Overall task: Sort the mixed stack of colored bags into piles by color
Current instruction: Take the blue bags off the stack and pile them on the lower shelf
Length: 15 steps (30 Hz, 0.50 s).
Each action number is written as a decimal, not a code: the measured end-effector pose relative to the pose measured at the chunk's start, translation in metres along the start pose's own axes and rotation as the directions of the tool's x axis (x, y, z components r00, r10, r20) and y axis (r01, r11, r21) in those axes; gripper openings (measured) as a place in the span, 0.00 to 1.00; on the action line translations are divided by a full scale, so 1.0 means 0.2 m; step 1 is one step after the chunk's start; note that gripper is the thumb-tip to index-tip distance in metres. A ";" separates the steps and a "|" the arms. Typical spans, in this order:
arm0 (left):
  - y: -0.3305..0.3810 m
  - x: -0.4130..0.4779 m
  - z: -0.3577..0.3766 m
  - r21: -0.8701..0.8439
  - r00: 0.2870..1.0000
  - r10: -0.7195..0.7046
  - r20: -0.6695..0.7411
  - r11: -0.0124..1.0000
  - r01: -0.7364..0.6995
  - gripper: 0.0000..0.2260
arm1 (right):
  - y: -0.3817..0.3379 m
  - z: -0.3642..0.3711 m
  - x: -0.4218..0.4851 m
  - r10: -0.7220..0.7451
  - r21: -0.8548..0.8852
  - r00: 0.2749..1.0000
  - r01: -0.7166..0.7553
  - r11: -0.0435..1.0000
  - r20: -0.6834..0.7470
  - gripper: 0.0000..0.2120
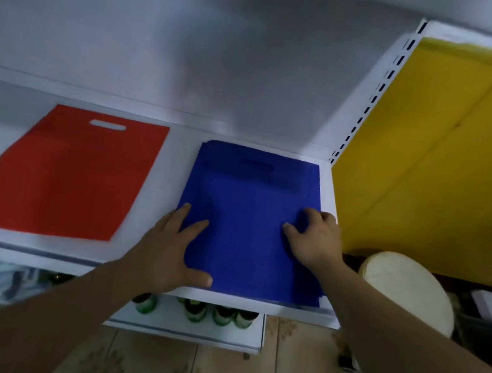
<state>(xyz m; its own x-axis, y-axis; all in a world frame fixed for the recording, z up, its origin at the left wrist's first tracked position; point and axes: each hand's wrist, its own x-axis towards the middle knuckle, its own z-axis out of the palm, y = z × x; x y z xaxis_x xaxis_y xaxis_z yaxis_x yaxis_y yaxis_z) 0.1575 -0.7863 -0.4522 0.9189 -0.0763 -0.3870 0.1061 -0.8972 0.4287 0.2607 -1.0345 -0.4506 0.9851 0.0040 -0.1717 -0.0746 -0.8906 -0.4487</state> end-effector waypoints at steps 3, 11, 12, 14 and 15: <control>0.00 -0.03 0.06 0.159 0.999 0.035 0.018 0.987 -0.037 0.63 | 0.01 0.03 -0.04 -0.062 -0.052 0.997 0.060 0.997 -0.040 0.28; 0.04 -0.04 0.06 0.089 0.999 0.026 -0.046 0.996 -0.022 0.51 | 0.01 0.01 -0.02 -0.020 -0.028 0.999 0.020 0.999 -0.026 0.27; 0.04 -0.03 0.06 0.085 0.998 0.018 -0.065 0.996 -0.013 0.45 | 0.01 0.01 -0.01 -0.023 -0.041 1.000 0.022 0.999 -0.013 0.27; 0.04 -0.02 0.05 0.069 0.995 0.015 -0.098 0.998 -0.008 0.37 | 0.01 0.01 0.00 -0.040 -0.078 0.999 0.040 0.996 0.006 0.27; 0.04 -0.02 0.06 0.065 0.995 0.013 -0.096 0.998 -0.007 0.37 | 0.01 0.01 0.00 -0.044 -0.091 0.999 0.045 0.995 0.015 0.27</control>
<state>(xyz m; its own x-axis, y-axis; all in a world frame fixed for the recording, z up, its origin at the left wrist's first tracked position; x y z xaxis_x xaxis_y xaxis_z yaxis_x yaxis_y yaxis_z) 0.1501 -0.7986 -0.4560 0.9524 -0.0464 -0.3013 0.0744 -0.9231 0.3774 0.2597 -1.0359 -0.4542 0.9850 0.0499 -0.1651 -0.0158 -0.9272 -0.3743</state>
